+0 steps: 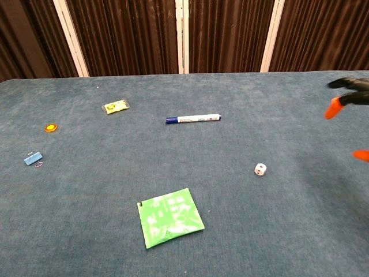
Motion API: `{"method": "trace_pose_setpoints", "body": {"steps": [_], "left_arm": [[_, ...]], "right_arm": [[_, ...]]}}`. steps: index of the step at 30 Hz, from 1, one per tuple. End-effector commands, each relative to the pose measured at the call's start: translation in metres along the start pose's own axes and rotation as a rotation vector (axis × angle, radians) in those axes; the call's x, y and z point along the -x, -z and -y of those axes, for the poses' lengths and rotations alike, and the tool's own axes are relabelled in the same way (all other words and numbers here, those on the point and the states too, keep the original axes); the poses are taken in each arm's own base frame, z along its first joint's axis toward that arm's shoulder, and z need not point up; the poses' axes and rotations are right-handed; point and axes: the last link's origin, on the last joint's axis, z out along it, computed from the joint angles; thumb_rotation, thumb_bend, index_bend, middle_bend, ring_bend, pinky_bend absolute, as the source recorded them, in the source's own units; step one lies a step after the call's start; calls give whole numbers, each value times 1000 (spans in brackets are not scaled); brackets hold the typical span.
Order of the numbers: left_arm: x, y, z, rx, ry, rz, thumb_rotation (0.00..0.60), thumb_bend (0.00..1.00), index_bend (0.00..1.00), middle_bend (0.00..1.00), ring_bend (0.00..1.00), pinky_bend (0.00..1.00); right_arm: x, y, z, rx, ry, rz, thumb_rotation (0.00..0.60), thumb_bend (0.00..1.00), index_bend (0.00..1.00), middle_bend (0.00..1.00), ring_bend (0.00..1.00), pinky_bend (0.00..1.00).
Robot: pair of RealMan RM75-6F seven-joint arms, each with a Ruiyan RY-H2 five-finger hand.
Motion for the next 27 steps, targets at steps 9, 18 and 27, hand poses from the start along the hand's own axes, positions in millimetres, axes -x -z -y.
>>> {"method": "trace_pose_setpoints", "body": {"steps": [9, 18, 27], "left_arm": [[-1, -2, 7, -9, 23, 5, 600, 106, 0, 0, 0, 0], [0, -4, 10, -13, 31, 15, 600, 106, 0, 0, 0, 0], [4, -5, 9, -13, 22, 27, 600, 106, 0, 0, 0, 0]], "right_arm": [[18, -58, 75, -50, 66, 123, 600, 198, 326, 43, 0, 0], [40, -76, 86, -56, 94, 172, 600, 194, 374, 82, 0, 0], [48, -84, 80, -69, 99, 198, 600, 179, 380, 94, 0, 0]]}}
